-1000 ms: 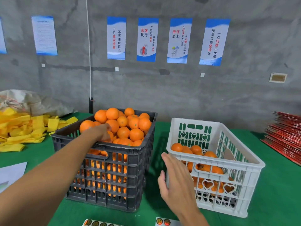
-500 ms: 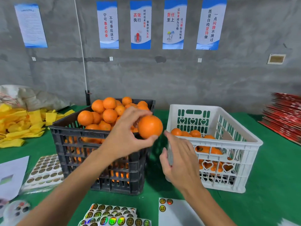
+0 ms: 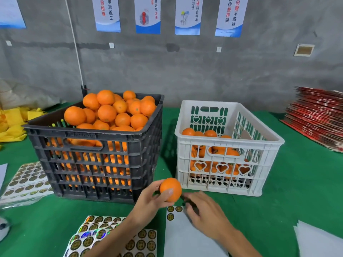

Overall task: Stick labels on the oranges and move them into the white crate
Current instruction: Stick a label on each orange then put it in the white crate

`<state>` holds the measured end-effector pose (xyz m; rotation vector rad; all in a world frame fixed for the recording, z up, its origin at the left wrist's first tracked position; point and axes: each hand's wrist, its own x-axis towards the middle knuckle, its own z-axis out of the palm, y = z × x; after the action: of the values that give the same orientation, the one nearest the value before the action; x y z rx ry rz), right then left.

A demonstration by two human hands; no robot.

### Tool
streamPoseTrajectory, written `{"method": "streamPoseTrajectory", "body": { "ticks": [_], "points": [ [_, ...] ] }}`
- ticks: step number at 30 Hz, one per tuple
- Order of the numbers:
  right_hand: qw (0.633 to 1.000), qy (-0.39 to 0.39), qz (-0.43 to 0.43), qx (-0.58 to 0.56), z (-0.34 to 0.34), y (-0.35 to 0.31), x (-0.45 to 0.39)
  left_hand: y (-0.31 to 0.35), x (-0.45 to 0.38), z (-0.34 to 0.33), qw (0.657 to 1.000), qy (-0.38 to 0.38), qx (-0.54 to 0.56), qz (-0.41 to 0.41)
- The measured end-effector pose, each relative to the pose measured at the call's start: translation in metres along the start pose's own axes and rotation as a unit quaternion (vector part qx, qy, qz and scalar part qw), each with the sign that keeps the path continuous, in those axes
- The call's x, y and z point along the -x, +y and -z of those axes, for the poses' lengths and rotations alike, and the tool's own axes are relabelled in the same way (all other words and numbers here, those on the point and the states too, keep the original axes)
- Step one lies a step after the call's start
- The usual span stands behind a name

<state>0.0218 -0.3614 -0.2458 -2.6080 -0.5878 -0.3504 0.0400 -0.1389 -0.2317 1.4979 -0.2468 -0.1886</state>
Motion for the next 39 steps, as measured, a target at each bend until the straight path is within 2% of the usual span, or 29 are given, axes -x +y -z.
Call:
{"method": "streamPoseTrajectory", "body": {
  "ticks": [3,9,20,30,34,39],
  "points": [
    [0.999,-0.032,0.004,0.028,-0.011,0.008,0.001,-0.01,-0.002,-0.005,0.998,0.041,0.042,0.04],
    [0.996,-0.076,0.026,0.049,-0.008,0.011,0.0,-0.019,-0.006,-0.006,0.994,0.053,0.076,0.06],
    [0.998,-0.028,0.036,0.038,-0.008,-0.004,-0.007,-0.032,-0.013,-0.002,0.993,0.051,0.086,0.066],
    [0.997,-0.049,0.04,0.045,-0.009,-0.01,-0.002,-0.029,-0.009,-0.004,0.995,0.05,0.06,0.057],
    [0.998,-0.016,0.044,0.048,-0.011,-0.013,0.0,-0.028,-0.008,-0.005,0.995,0.055,0.059,0.057],
    [0.997,-0.056,0.034,0.038,-0.011,-0.011,-0.001,-0.03,-0.009,-0.005,0.995,0.058,0.068,0.053]
  ]
}}
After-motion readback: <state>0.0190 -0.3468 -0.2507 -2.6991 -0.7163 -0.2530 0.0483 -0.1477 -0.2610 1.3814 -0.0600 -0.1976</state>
